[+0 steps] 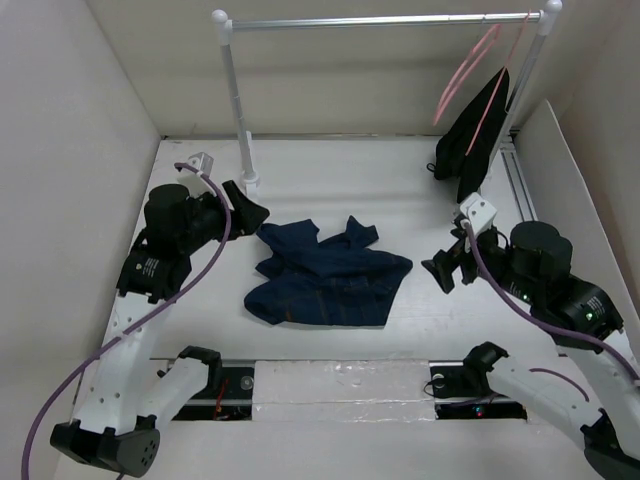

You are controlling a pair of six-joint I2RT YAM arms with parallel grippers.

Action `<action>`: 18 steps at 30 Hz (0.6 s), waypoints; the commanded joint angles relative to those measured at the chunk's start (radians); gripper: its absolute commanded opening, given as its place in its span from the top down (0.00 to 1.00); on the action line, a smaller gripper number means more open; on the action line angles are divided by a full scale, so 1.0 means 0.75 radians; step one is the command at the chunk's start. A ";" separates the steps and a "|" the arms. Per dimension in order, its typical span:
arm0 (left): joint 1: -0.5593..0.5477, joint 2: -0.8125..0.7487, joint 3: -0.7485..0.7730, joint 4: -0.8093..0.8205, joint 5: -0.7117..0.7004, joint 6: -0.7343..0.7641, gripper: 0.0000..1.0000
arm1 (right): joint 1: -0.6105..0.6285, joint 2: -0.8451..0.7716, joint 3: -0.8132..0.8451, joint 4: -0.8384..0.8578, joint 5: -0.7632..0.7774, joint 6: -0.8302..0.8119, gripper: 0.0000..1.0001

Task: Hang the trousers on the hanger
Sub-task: Flatten out the trousers at the center of the board.

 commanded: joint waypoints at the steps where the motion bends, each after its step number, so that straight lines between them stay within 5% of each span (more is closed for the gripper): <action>1: 0.006 0.000 0.013 0.033 -0.057 -0.010 0.38 | 0.008 -0.013 -0.021 0.044 0.011 0.038 0.12; 2: 0.006 0.004 0.015 0.031 -0.100 -0.016 0.38 | 0.008 -0.015 -0.029 0.048 0.014 0.044 0.18; 4: 0.006 0.019 0.017 0.017 -0.155 -0.018 0.40 | 0.008 -0.017 -0.051 0.059 0.024 0.058 0.45; 6: 0.006 0.049 0.007 -0.001 -0.249 -0.041 0.41 | 0.008 -0.019 -0.108 0.081 0.028 0.068 0.85; 8: 0.006 0.072 -0.005 -0.018 -0.339 -0.055 0.41 | 0.008 -0.013 -0.163 0.091 0.042 0.089 1.00; 13: 0.071 0.194 -0.118 0.025 -0.340 -0.088 0.37 | 0.008 0.010 -0.309 0.220 0.091 0.170 0.99; 14: 0.071 0.215 -0.136 0.043 -0.325 -0.088 0.37 | 0.008 0.022 -0.335 0.239 0.091 0.187 0.90; 15: 0.071 0.272 -0.160 0.068 -0.321 -0.092 0.37 | -0.007 0.050 -0.384 0.287 0.091 0.199 0.66; 18: 0.071 0.372 -0.210 0.147 -0.286 -0.096 0.36 | -0.060 0.108 -0.454 0.422 0.040 0.213 0.30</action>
